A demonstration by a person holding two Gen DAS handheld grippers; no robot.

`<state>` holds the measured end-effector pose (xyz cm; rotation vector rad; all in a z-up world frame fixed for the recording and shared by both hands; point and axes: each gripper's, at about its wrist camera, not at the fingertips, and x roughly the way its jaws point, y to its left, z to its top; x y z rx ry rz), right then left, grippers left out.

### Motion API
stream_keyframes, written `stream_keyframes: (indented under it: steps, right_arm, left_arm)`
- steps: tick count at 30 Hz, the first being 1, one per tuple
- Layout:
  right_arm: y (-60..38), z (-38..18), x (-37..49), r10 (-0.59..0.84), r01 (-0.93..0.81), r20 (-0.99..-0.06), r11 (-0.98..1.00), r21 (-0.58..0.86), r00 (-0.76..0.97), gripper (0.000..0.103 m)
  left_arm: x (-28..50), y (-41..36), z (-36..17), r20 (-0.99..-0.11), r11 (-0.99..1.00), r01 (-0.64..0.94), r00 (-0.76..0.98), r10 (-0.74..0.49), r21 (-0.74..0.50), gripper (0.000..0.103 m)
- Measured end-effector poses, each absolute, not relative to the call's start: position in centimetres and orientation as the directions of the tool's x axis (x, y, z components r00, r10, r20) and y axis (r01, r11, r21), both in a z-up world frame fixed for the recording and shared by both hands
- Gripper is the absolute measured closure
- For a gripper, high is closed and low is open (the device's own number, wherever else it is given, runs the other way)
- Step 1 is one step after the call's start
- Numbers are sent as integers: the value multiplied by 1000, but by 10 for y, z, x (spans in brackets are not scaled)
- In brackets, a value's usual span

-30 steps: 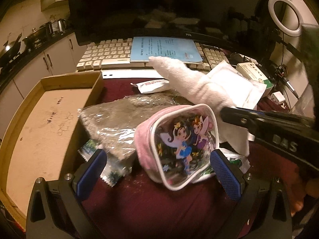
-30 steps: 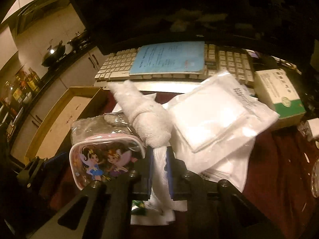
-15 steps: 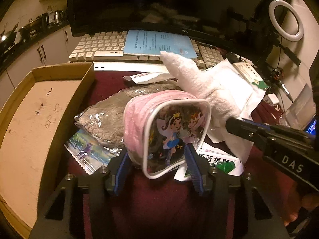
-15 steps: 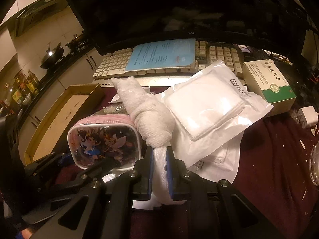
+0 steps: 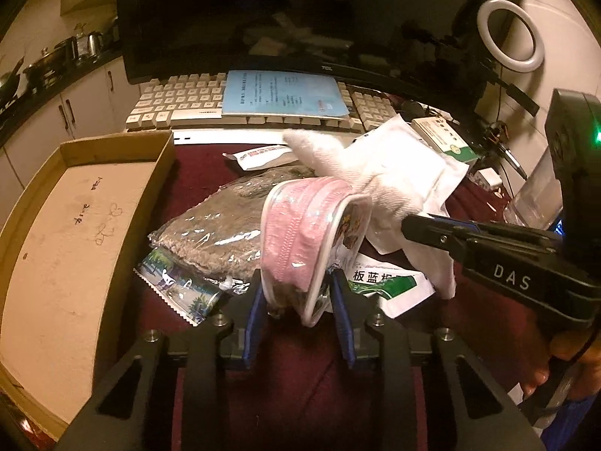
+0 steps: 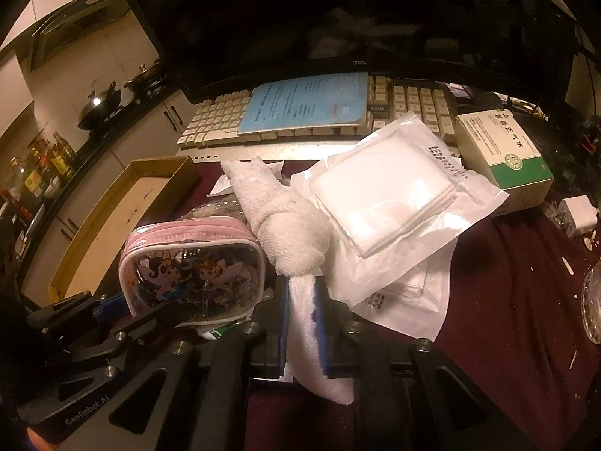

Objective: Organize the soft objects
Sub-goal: 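Grasp the white towel with right tool while left tool grasps the pink pouch zipper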

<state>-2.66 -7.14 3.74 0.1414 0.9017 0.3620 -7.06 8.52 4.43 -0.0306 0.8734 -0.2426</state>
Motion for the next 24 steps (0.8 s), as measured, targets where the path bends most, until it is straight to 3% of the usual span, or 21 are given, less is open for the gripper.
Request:
stream_keyframes:
  steps: [3,7,11,13,14,15,20,24]
  right_arm:
    - [-69,40,-26,354,-247,-741,935,256,571,81]
    - [-63,45,-20,336,-258,-743,940,224,579,59]
    - [-56,41,-12,309,-260,-764,947,190,566,59]
    - [-54,35,-9,310,-262,-774,946,192,552,60]
    - [-54,33,-7,312,-262,-776,945,195,548,63]
    - [-55,32,-6,308,-258,-777,947,194,549,78]
    - [-60,34,-9,313,-255,-755,946,198,576,81]
    - [-70,52,-19,301,-233,-718,953,196,627,81]
  left_arm:
    - [-67,81,44,-758,973,198,616,-214,-114,68]
    - [-60,74,46,-754,973,212,624,-205,-89,49]
    - [-52,71,45,-749,975,207,633,-196,-81,49]
    - [-44,71,40,-764,974,205,612,-205,-97,59]
    - [-43,71,38,-765,973,208,608,-211,-103,60]
    - [-41,72,37,-763,970,212,605,-229,-122,64]
    - [-39,79,44,-750,958,199,597,-285,-205,80]
    - [-43,81,52,-737,953,197,604,-304,-231,81]
